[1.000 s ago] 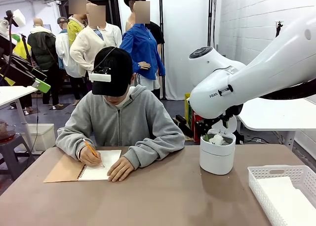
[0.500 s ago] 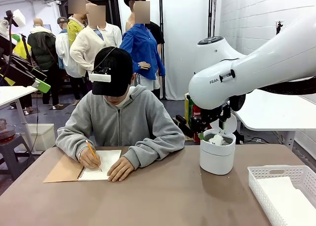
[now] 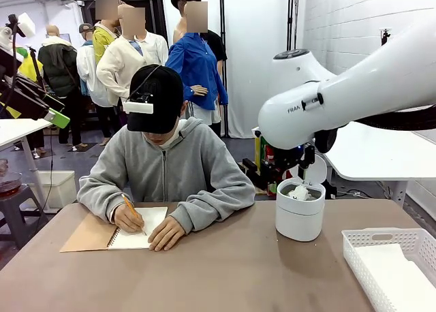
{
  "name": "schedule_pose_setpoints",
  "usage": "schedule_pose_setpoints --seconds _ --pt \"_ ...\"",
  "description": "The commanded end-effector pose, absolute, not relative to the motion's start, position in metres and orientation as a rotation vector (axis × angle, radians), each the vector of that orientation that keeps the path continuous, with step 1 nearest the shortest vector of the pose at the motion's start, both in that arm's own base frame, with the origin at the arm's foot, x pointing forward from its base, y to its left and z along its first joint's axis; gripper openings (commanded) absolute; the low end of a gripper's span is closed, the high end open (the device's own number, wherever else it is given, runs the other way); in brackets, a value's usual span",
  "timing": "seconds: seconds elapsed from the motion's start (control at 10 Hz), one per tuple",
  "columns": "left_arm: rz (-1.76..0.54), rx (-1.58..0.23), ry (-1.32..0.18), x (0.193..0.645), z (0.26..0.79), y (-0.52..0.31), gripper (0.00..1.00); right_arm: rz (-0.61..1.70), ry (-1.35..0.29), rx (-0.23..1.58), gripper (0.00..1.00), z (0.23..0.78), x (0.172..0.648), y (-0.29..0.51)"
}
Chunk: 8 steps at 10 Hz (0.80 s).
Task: Sort the paper based on its condition.
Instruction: If a person hands you a paper, place it in the Organizing basket , and if it's crumpled, put it in the Trash can.
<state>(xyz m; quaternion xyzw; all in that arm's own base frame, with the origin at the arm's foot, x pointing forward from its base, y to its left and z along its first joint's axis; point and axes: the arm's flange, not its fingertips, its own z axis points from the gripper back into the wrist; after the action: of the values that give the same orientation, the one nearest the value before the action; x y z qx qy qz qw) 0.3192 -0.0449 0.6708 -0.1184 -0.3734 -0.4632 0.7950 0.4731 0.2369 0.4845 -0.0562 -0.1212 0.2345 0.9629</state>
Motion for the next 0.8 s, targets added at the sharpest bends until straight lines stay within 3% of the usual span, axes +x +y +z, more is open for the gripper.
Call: schedule_pose_setpoints --seconds 0.0,0.4,0.7 --pt "-1.0 -0.268 -0.803 0.319 0.67 -0.044 1.0 0.566 -0.264 0.021 1.0 0.508 0.437 0.236" --pt "-1.0 -0.268 -0.803 0.319 0.67 -0.044 1.0 0.633 -0.272 0.176 1.0 0.567 0.409 0.262" --pt "-1.0 -0.268 -0.803 0.319 0.67 -0.044 1.0 0.616 -0.374 0.198 1.0 0.615 0.418 0.274"
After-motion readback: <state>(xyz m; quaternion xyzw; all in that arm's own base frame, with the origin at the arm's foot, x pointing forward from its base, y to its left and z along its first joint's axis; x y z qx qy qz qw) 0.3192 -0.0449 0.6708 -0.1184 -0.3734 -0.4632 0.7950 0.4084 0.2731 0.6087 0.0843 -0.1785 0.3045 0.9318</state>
